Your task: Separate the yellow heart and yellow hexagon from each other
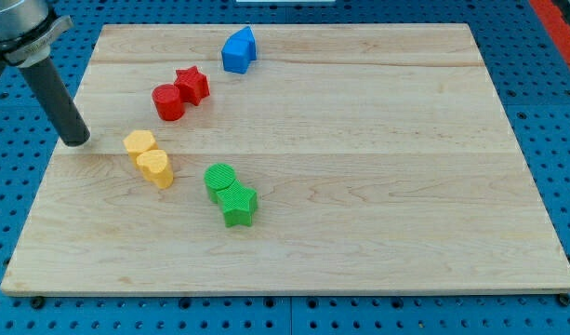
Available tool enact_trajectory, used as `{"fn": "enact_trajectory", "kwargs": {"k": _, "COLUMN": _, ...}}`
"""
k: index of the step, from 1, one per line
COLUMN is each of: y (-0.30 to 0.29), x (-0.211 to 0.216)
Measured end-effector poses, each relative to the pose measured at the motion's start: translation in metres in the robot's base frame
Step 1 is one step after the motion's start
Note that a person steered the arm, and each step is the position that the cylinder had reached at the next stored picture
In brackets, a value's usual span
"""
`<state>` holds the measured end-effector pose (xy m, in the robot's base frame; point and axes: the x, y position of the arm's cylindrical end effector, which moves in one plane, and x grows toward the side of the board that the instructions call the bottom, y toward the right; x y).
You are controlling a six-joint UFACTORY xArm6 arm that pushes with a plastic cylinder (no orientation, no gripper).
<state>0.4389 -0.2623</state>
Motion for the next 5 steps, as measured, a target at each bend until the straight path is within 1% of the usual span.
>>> {"fn": "enact_trajectory", "kwargs": {"k": 1, "y": 0.046, "x": 0.009}}
{"fn": "enact_trajectory", "kwargs": {"k": 2, "y": 0.054, "x": 0.0}}
{"fn": "enact_trajectory", "kwargs": {"k": 3, "y": 0.056, "x": -0.021}}
{"fn": "enact_trajectory", "kwargs": {"k": 4, "y": 0.086, "x": -0.019}}
{"fn": "enact_trajectory", "kwargs": {"k": 5, "y": 0.11, "x": 0.018}}
